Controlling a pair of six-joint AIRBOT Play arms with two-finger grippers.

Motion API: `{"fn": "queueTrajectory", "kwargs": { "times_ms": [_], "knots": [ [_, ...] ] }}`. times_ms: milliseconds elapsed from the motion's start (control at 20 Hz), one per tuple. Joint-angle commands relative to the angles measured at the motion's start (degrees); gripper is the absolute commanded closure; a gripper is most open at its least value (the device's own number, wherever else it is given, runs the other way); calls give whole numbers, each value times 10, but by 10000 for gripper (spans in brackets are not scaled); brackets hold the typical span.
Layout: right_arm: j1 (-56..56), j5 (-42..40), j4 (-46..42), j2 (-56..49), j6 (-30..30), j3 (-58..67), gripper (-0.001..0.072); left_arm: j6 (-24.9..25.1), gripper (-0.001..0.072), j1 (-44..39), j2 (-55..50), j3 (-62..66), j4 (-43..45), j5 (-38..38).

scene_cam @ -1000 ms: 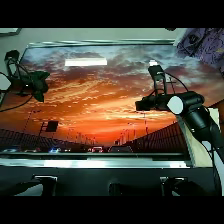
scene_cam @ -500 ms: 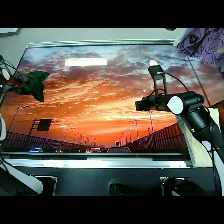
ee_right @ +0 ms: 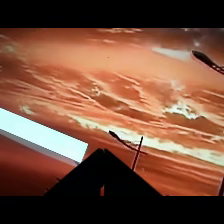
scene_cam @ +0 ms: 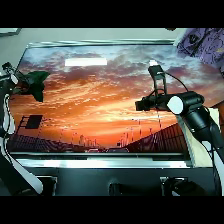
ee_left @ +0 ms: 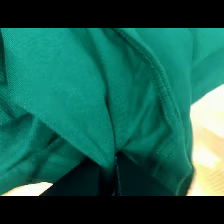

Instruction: Fold the clothes and pants, and hang the long-sleeved shirts on hangers.

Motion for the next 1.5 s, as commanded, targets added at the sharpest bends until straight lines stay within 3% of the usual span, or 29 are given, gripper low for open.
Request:
{"fn": "queueTrajectory", "kwargs": {
  "times_ms": [0, 100, 400, 750, 1050, 1100, 1150, 1200, 1250, 1450],
  "knots": [
    [0, 0, 0, 0, 0, 1, 673, 54, 697, -11, 24, 2, -144, -76],
    [0, 0, 0, 0, 0, 1, 673, 91, 698, -43, 71, -14, -191, -122],
    [0, 0, 0, 0, 0, 1, 673, 84, 698, -212, 309, -214, -243, -168],
    [0, 0, 0, 0, 0, 1, 673, -27, 697, -466, 527, -489, -268, -136],
    [0, 0, 0, 0, 0, 1, 673, -94, 691, -596, 539, -654, -268, -45],
    [0, 0, 0, 0, 0, 1, 673, -102, 657, -598, 539, -662, -268, -41],
    [0, 0, 0, 0, 0, 1, 673, -101, 430, -595, 540, -663, -268, -44],
    [0, 0, 0, 0, 0, 1, 673, -100, 157, -584, 544, -659, -268, -51],
    [0, -1, 0, 0, 0, 1, 673, -93, 19, -564, 551, -650, -267, -66],
    [0, 24, 1, 0, 1, 1, 673, -29, 20, -428, 609, -605, -258, -129]
  ]
}}
